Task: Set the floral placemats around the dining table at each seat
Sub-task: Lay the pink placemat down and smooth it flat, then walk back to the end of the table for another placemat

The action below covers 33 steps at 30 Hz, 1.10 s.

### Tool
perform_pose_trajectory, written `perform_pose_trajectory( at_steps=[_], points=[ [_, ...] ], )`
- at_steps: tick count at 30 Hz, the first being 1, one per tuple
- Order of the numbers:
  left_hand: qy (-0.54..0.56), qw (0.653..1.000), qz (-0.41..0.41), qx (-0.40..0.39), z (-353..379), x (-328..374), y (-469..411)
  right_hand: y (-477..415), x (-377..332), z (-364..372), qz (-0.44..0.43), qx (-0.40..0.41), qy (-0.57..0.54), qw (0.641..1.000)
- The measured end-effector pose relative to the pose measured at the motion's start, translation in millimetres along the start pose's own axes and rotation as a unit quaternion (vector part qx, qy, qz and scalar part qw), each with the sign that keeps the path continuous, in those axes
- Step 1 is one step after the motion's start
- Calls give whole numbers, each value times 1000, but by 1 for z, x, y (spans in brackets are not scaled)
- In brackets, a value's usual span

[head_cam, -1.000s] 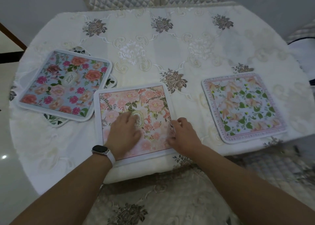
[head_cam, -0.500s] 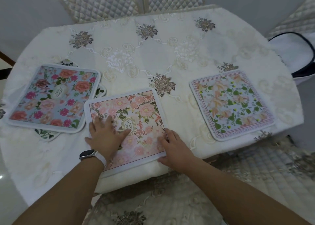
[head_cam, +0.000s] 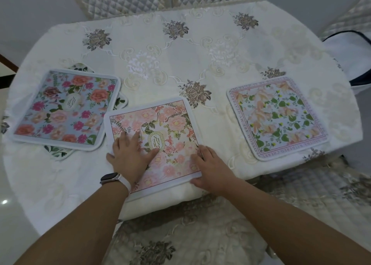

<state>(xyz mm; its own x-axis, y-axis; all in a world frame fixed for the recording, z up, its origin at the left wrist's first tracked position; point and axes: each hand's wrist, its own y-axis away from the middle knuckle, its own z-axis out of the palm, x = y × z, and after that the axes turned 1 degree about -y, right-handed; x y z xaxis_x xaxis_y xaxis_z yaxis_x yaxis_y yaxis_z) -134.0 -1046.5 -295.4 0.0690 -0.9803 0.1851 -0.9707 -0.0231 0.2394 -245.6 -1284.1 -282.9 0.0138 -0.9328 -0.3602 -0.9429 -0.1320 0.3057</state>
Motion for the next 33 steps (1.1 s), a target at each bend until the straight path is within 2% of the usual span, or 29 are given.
perform_pose_trajectory(
  at_steps=[33],
  points=[
    [51, 992, 111, 34, 12, -26, 8, 9, 9, 14, -7, 31, -26, 999]
  ],
)
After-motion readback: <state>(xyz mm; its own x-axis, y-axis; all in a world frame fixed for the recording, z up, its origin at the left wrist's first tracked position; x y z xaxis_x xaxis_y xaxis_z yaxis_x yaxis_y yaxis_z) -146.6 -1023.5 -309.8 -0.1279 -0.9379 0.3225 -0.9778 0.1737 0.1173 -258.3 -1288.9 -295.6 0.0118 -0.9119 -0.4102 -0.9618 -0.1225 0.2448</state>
